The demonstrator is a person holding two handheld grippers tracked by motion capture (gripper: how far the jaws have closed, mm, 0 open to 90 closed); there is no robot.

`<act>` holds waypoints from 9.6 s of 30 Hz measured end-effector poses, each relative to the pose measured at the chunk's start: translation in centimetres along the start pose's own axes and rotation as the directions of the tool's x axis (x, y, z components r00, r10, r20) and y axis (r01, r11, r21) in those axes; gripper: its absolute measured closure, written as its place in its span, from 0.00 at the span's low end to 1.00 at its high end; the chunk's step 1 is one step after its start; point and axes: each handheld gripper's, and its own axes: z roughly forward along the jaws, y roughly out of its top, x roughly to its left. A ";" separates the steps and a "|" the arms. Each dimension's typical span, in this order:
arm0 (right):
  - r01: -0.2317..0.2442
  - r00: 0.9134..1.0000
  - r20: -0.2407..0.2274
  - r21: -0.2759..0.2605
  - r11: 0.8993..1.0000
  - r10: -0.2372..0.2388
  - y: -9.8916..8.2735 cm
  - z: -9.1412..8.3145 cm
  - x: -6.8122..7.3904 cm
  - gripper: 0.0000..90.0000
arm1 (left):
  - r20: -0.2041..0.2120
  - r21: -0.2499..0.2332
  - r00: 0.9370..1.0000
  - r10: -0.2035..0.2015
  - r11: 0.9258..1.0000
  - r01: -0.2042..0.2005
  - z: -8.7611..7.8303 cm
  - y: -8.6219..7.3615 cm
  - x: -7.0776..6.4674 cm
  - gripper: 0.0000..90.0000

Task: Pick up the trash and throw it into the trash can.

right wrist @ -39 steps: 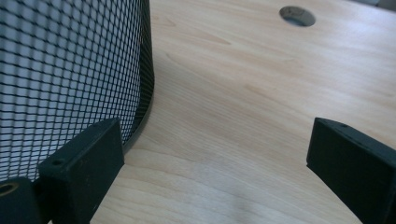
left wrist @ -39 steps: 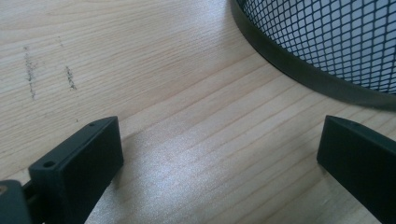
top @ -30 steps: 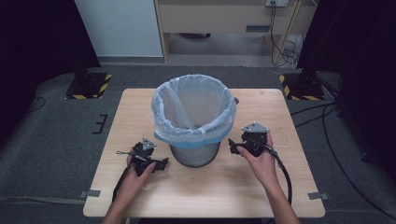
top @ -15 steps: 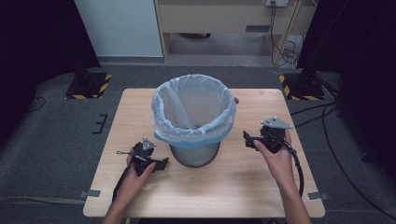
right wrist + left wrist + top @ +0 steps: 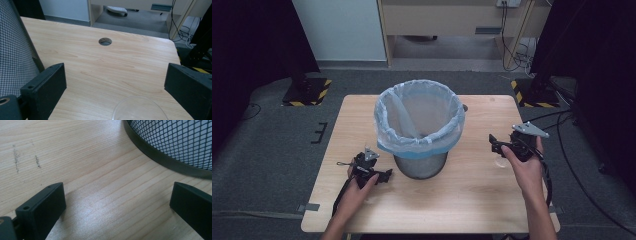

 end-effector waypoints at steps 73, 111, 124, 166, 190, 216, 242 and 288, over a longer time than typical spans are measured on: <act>0.023 1.000 -0.022 0.112 0.993 -0.020 -5.5 2.8 -3.9 0.34 | 0.000 0.000 1.000 0.000 1.000 0.000 0.0 0.0 0.0 0.00; 0.089 0.993 -0.090 0.102 0.991 -0.080 3.0 4.4 -3.1 0.34 | -0.004 -0.001 1.000 -0.005 1.000 0.005 0.0 -0.1 -0.1 0.00; 0.065 0.993 -0.107 0.071 0.995 -0.057 8.5 4.9 -2.4 0.34 | -0.003 -0.001 1.000 -0.004 1.000 0.004 -0.1 -0.1 -0.1 0.00; 0.124 0.982 -0.136 -0.028 0.992 -0.127 15.6 3.7 1.4 0.35 | -0.003 0.000 1.000 -0.004 1.000 0.004 -0.1 -0.1 -0.1 0.00; 0.142 0.977 -0.150 -0.086 0.986 -0.153 18.9 2.0 3.1 0.35 | -0.003 -0.003 1.000 -0.005 1.000 0.005 -0.1 -0.1 -0.1 0.00; 0.167 0.957 -0.207 -0.169 0.971 -0.201 21.6 -0.2 6.6 0.35 | -0.003 -0.004 1.000 -0.004 1.000 0.004 -0.1 -0.1 -0.1 0.00; 0.183 0.924 -0.299 -0.197 0.963 -0.237 21.6 0.0 11.1 0.35 | -0.003 -0.003 1.000 -0.004 1.000 0.004 -0.1 -0.1 -0.1 0.00; 0.115 0.921 -0.349 -0.187 0.976 -0.175 18.6 1.0 10.0 0.07 | -0.001 -0.002 1.000 -0.002 1.000 0.002 -0.2 -0.2 -0.2 0.00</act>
